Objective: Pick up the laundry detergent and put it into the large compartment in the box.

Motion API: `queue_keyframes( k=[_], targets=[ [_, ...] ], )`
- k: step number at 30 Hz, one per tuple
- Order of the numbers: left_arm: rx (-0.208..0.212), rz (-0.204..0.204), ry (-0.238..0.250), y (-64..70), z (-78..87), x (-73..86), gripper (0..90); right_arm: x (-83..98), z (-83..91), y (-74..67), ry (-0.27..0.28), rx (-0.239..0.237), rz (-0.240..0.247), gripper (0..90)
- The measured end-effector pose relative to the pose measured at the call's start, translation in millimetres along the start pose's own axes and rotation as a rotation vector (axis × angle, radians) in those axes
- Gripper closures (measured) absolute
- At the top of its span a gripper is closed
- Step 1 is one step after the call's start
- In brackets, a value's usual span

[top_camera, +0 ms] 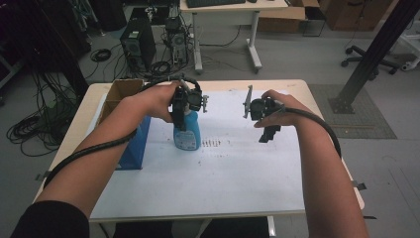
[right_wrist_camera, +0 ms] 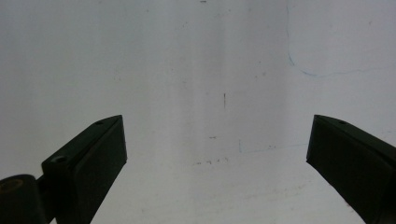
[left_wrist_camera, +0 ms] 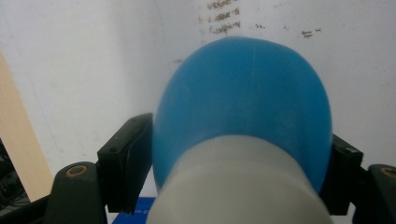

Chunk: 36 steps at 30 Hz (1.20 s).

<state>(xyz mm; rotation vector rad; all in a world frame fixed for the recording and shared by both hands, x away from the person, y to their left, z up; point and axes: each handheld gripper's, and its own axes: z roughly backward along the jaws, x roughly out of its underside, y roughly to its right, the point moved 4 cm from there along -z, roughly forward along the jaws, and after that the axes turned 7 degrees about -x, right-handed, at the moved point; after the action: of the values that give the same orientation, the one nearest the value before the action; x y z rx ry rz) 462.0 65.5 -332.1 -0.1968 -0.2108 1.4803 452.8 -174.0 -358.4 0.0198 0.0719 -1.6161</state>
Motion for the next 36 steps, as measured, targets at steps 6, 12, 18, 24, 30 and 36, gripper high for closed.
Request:
queue_keyframes(
  k=[6, 12, 18, 24, 30, 36],
  targets=[
    [0.024, -0.003, -0.002, 0.9, 0.1, -1.0, 33.2, -0.1, -2.1, 0.2, -0.001, -0.003, 0.0, 4.8],
    [0.03, 0.0, -0.008, 0.4, 0.1, -1.4, 34.5, 0.1, -3.5, 0.0, -0.003, -0.006, 0.0, 4.8],
    [0.066, 0.04, -0.002, -1.7, 1.7, -2.3, 35.5, 0.9, -2.2, -0.6, -0.003, -0.004, 0.001, 4.8],
    [0.082, 0.079, 0.013, -1.5, 4.1, 3.3, 37.5, 2.4, 0.4, -2.5, -0.007, -0.001, -0.003, 4.8],
    [0.009, 0.067, -0.044, -2.6, 4.9, 8.2, 37.7, 1.2, 1.7, -6.0, -0.009, 0.002, 0.003, 4.9],
    [0.015, 0.073, -0.066, -1.3, 10.6, 11.7, 37.8, 3.3, 5.1, -7.4, -0.009, 0.008, 0.001, 4.9]
  ],
)
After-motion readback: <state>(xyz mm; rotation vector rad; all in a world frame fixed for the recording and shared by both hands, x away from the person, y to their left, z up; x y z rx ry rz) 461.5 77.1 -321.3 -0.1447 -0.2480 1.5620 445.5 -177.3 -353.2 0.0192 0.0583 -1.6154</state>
